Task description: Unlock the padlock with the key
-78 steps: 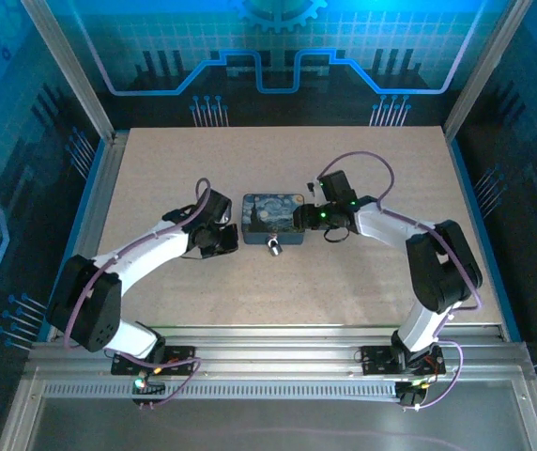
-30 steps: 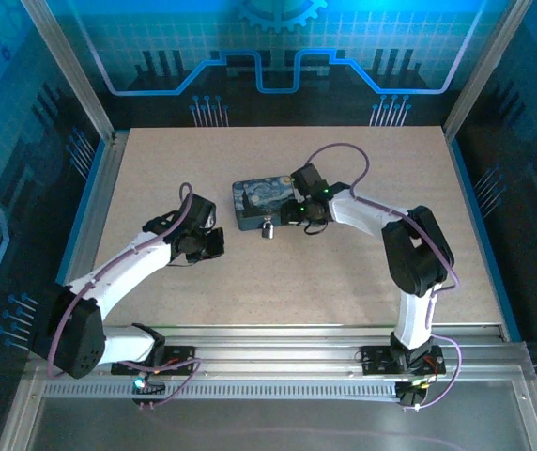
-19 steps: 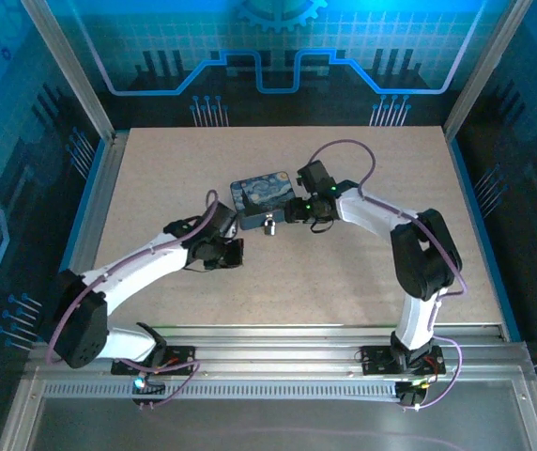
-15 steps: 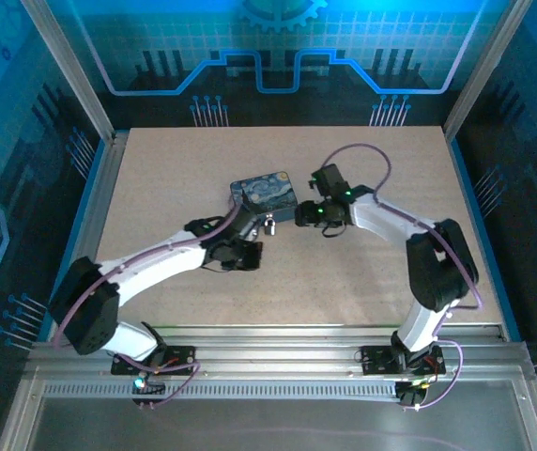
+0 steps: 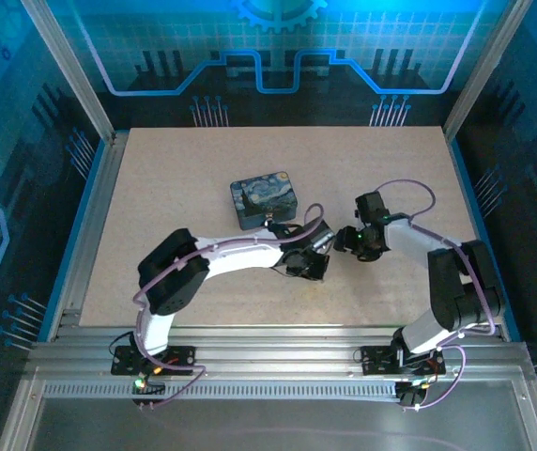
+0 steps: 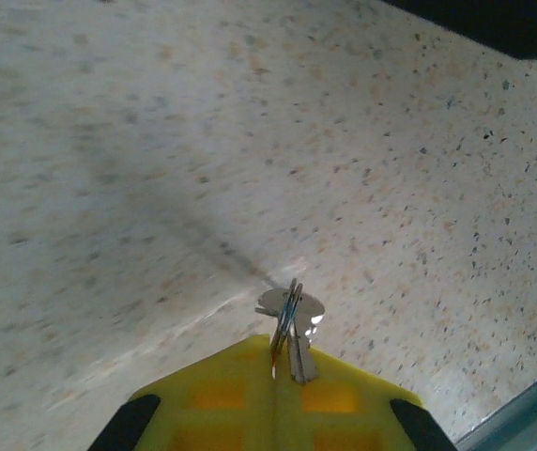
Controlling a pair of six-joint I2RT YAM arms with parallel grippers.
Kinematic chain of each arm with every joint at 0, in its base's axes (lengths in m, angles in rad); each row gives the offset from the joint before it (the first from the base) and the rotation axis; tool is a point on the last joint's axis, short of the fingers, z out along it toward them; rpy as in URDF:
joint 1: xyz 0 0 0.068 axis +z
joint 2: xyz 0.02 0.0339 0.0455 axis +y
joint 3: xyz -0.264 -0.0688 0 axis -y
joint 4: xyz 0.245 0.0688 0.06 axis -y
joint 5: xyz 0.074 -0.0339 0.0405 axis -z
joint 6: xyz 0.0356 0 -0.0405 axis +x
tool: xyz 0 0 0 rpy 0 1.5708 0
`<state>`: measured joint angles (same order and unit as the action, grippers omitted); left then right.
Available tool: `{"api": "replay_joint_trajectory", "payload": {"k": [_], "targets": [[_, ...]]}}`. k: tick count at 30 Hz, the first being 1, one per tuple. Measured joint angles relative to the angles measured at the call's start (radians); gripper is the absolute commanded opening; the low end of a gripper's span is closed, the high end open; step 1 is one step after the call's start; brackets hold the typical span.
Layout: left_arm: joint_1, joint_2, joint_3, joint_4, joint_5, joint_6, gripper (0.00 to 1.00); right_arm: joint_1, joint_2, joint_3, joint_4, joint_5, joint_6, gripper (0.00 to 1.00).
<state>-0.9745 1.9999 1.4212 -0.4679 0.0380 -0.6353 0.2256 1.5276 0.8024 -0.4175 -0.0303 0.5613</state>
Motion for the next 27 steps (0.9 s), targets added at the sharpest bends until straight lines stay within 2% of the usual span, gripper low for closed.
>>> {"api": "replay_joint_trajectory", "payload": {"k": [3,7,10,14,21,27], "targets": [[-0.003,0.014,0.007,0.002,-0.001,-0.015,0.32,-0.007,-0.039,-0.021,-0.026,-0.002,0.0,0.63],[0.011,0.011,0.014,0.003,-0.001,-0.014,0.44,-0.011,-0.064,-0.033,-0.056,-0.01,-0.001,0.61],[0.028,-0.002,0.008,0.003,-0.001,-0.014,0.46,-0.011,-0.082,-0.034,-0.073,-0.032,-0.003,0.59],[0.084,-0.113,-0.069,0.003,-0.001,-0.013,0.48,-0.001,-0.125,-0.034,-0.095,-0.074,-0.005,0.58],[0.2,-0.375,-0.266,0.006,-0.01,-0.01,0.49,0.152,-0.145,-0.032,-0.154,-0.092,-0.005,0.57],[0.227,-0.499,-0.414,0.0,-0.017,-0.013,0.49,0.244,-0.089,-0.032,-0.166,-0.082,-0.001,0.54]]}}
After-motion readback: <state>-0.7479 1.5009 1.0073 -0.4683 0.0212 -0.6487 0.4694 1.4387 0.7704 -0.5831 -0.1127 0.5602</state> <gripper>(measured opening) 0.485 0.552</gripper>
